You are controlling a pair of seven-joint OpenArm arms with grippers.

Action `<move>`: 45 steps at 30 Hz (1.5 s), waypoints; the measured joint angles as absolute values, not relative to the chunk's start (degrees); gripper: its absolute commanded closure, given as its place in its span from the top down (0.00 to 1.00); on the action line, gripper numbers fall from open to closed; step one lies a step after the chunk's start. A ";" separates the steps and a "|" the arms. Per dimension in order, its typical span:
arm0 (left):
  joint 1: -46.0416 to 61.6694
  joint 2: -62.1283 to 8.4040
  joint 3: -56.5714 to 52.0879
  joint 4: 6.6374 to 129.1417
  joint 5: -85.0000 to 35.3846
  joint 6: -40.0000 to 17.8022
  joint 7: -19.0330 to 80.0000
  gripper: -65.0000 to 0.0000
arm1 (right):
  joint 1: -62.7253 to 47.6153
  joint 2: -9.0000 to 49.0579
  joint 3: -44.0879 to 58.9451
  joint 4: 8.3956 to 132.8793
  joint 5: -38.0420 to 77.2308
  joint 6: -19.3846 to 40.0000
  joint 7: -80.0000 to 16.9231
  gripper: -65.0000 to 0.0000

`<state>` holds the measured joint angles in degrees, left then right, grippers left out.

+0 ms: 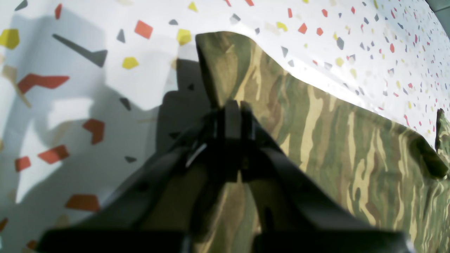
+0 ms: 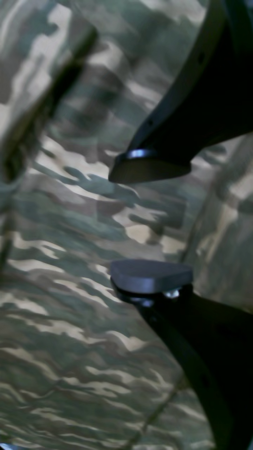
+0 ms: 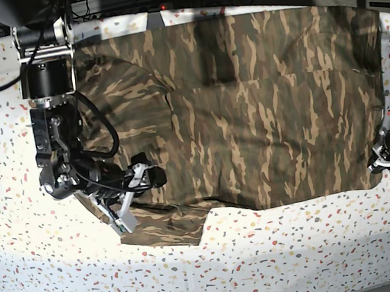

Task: Fold the T-shirt properly
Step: 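Pull the grasped side edges toward the robot with both grippers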

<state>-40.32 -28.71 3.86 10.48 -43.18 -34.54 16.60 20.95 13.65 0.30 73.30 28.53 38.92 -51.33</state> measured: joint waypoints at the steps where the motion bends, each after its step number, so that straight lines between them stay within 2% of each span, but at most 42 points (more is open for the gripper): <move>1: -40.32 -28.71 3.86 10.48 -43.16 -34.54 16.60 0.02 | 20.97 13.61 0.73 73.30 26.96 38.92 -49.63 0.51; 5: -40.29 -28.71 3.86 10.46 -43.13 -34.54 14.76 0.02 | 21.08 13.19 6.35 73.30 24.88 35.64 -42.26 0.51; 11: -40.32 -28.69 3.86 10.44 -43.18 -34.54 14.74 0.02 | 23.99 14.13 14.63 73.08 18.11 35.16 -42.24 0.51; 15: -40.32 -28.71 3.86 10.44 -43.20 -34.52 14.74 0.02 | 26.81 15.29 14.55 67.40 16.67 35.18 -41.89 0.51; 25: -40.32 -28.58 3.86 10.44 -43.22 -34.52 14.52 0.02 | 38.04 16.71 14.55 41.63 10.90 35.16 -38.30 0.51; 35: -40.32 -28.56 3.86 10.44 -43.24 -34.54 14.50 0.02 | 39.09 17.91 14.57 31.31 6.02 35.38 -34.17 0.51; 39: -40.32 -28.58 3.86 10.44 -43.18 -34.54 14.50 0.02 | 39.00 18.04 14.59 30.68 5.91 35.40 -33.01 0.51; 45: -40.32 -28.56 3.86 10.44 -43.13 -34.54 14.24 0.02 | 40.82 19.09 14.59 30.13 5.85 38.68 -31.40 0.51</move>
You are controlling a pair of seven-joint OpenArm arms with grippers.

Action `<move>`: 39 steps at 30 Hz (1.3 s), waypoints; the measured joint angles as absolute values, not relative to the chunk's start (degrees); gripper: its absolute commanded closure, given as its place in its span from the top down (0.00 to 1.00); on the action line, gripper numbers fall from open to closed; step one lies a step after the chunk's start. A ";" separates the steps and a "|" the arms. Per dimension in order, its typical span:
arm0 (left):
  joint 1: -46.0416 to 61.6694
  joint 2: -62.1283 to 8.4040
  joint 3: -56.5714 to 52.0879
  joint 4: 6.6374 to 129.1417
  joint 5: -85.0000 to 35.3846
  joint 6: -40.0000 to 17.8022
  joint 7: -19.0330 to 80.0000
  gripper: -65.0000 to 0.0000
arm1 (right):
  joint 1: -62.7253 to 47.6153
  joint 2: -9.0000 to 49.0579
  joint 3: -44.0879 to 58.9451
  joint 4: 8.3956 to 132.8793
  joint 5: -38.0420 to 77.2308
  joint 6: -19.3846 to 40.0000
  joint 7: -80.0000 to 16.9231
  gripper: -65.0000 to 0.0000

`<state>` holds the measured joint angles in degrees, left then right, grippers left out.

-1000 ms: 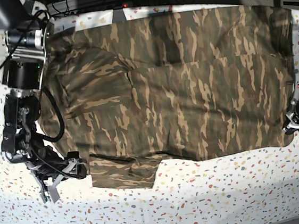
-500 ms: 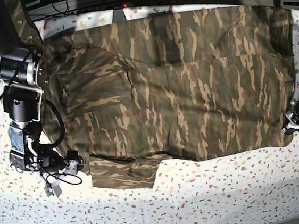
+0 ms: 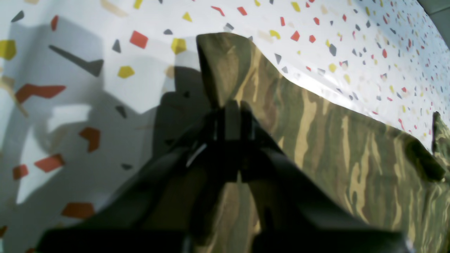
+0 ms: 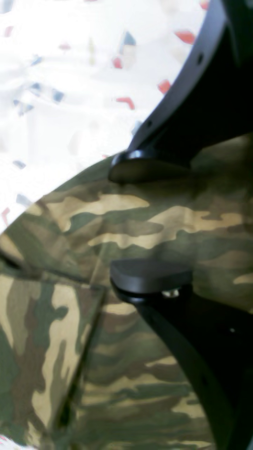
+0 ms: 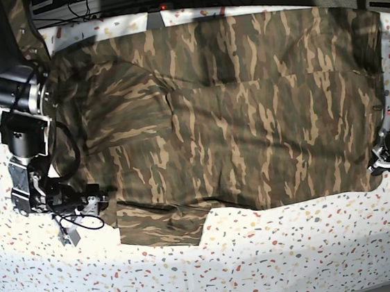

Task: Fold the T-shirt properly
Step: 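Pull the grasped side edges toward the robot with both grippers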

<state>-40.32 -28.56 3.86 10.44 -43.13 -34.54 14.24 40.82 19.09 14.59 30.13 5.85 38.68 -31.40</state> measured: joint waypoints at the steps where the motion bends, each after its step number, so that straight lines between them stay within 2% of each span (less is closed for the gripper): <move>1: -40.29 -28.56 3.86 10.44 -43.13 -34.54 13.63 0.02 | 41.54 19.49 14.59 30.13 5.87 38.85 -31.33 0.51; 8: -40.32 -28.56 3.86 10.44 -43.18 -34.54 13.61 0.02 | 43.13 21.56 12.62 30.35 6.90 39.31 -29.39 0.51; 11: -40.32 -28.56 3.86 10.44 -43.16 -34.54 13.58 0.02 | 42.85 22.20 6.13 30.30 3.01 39.31 -28.34 0.51; 17: -40.32 -28.58 3.86 10.44 -43.18 -34.54 13.58 0.02 | 41.71 21.74 -5.78 30.33 3.27 38.85 -24.16 0.51; 25: -40.32 -28.56 3.86 10.44 -43.18 -34.54 13.47 0.02 | 37.87 21.28 -6.81 30.65 4.21 36.23 -21.04 0.51; 26: -40.32 -28.56 3.86 10.44 -43.16 -34.54 13.45 0.02 | 37.54 21.43 -6.81 30.76 4.38 36.25 -20.67 0.47; 27: -40.32 -28.56 3.86 10.44 -43.16 -34.54 13.47 0.02 | 37.39 21.41 -6.79 30.79 4.47 36.23 -20.60 0.39; 30: -40.32 -28.56 3.86 10.44 -43.18 -34.54 13.47 0.02 | 37.10 21.39 -6.79 30.81 4.75 36.25 -19.94 0.06; 31: -40.32 -28.56 3.86 10.44 -43.18 -34.57 13.45 0.02 | 37.12 21.32 -6.81 30.81 4.73 36.29 -19.86 0.00; 39: -40.32 -28.56 3.86 10.44 -43.16 -34.54 13.47 0.00 | 38.83 20.95 -6.81 30.63 4.16 36.29 -21.47 0.00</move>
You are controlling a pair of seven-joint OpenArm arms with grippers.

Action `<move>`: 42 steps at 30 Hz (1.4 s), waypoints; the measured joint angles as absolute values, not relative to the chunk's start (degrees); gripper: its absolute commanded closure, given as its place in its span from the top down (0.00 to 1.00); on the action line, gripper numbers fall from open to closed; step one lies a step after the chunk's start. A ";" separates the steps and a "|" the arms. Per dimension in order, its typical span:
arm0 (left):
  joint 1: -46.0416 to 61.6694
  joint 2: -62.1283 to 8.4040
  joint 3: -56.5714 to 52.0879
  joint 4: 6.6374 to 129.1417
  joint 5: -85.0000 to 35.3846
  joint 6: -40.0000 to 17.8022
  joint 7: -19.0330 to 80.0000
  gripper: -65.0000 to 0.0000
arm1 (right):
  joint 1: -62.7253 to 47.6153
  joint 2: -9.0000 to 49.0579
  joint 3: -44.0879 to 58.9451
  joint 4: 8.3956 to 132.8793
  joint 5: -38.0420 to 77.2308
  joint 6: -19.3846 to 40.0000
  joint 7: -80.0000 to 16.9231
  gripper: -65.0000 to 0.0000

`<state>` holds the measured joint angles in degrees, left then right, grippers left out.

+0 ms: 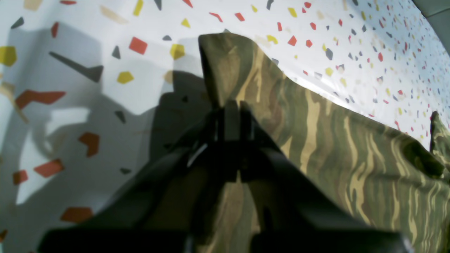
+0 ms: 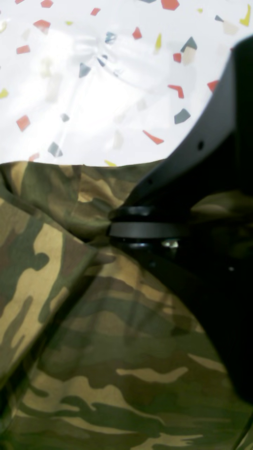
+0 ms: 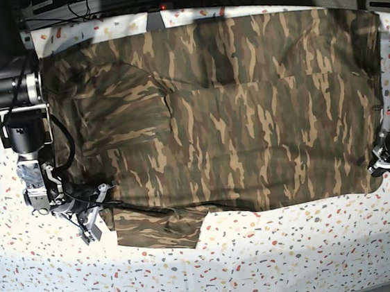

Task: Fold the T-shirt properly
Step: 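Pull the grasped side edges toward the robot with both grippers, then fold the shirt's hem side over toward the collar fold with both grippers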

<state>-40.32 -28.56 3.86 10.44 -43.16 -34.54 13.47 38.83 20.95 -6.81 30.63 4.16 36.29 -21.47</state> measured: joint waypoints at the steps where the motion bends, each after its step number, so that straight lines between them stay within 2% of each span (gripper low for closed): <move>1: -40.32 -28.56 3.86 10.50 -43.16 -34.54 13.47 0.00 | 39.07 20.84 -6.83 30.55 4.16 36.29 -21.50 0.00; 14: -40.07 -28.86 3.88 21.82 -43.03 -34.54 21.89 0.00 | 39.66 21.08 -6.83 35.94 3.18 36.86 -24.12 0.00; 22: -39.99 -31.27 3.92 26.15 -43.81 -34.57 29.89 0.00 | 38.96 23.40 -6.94 41.98 7.75 39.35 -28.14 0.00; 27: -39.94 -34.02 4.12 27.70 -52.88 -34.96 36.82 0.00 | 34.50 26.70 -7.11 49.43 12.36 39.51 -29.67 0.00; 35: -37.78 -37.21 4.12 32.56 -66.83 -38.13 50.68 0.00 | 25.61 28.95 -6.90 64.01 12.21 39.77 -31.51 0.00; 42: -29.93 -42.30 4.23 41.69 -71.88 -38.83 54.48 0.00 | 18.87 29.19 0.62 74.04 12.43 39.99 -33.12 0.00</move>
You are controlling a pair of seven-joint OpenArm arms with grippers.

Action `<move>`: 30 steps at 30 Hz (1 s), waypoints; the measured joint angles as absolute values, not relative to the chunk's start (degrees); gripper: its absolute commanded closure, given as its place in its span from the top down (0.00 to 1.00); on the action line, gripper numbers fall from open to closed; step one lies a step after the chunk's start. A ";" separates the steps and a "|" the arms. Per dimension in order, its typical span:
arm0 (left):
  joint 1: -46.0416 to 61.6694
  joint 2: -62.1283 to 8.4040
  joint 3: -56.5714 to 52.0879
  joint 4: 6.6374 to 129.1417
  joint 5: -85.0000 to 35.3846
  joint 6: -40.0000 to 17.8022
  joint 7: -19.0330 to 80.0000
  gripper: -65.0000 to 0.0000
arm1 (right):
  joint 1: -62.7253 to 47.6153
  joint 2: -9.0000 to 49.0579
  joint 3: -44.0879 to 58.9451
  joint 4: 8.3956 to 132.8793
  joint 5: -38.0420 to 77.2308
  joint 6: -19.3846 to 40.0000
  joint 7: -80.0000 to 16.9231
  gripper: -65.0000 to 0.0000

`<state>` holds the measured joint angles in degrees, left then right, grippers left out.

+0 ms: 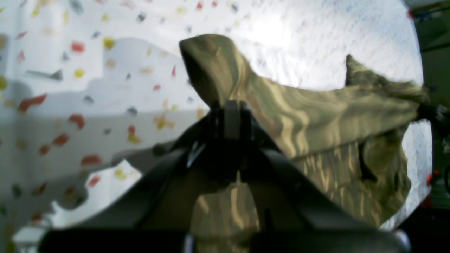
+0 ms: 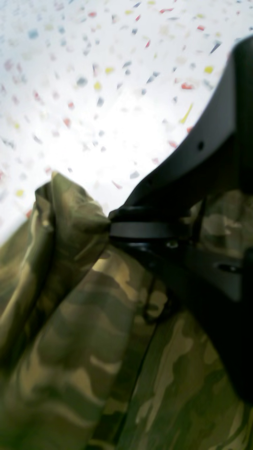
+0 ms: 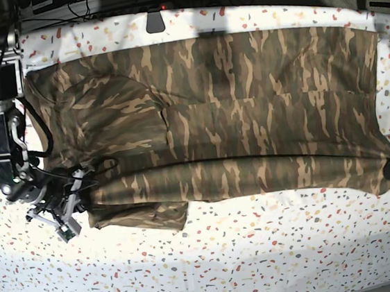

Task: Fold the T-shirt properly
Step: 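Fold the shirt's hem side over toward the collar fold with both grippers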

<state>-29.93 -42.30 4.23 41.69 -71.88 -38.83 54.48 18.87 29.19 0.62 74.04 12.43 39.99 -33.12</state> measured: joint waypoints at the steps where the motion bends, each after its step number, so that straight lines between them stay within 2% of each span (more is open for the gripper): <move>1: -28.56 -42.87 4.21 43.05 -72.64 -38.87 55.13 0.00 | 17.96 29.21 1.93 75.13 12.49 40.05 -33.10 0.00; 12: -15.53 -43.18 4.23 54.65 -73.78 -39.00 55.46 0.00 | 9.10 29.21 6.20 82.24 12.25 40.34 -33.76 0.00; 22: -9.63 -43.00 4.23 55.13 -73.76 -39.00 51.40 0.00 | 6.68 29.21 6.24 82.24 12.36 40.32 -37.65 0.00; 25: -9.58 -42.89 4.23 55.13 -73.54 -39.00 51.33 0.02 | 6.68 29.21 6.24 82.24 12.21 40.29 -38.30 0.26; 28: -9.54 -42.65 4.23 55.13 -72.73 -39.00 49.30 0.30 | 6.63 29.23 6.24 82.24 12.19 40.29 -38.44 0.47; 30: -9.58 -42.37 4.23 55.13 -71.72 -39.00 48.75 0.41 | 6.66 29.23 6.24 82.24 12.19 40.29 -38.44 0.53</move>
<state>-9.58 -42.37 4.23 55.13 -71.72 -39.00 48.75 6.66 29.23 6.24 82.24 12.19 40.29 -38.44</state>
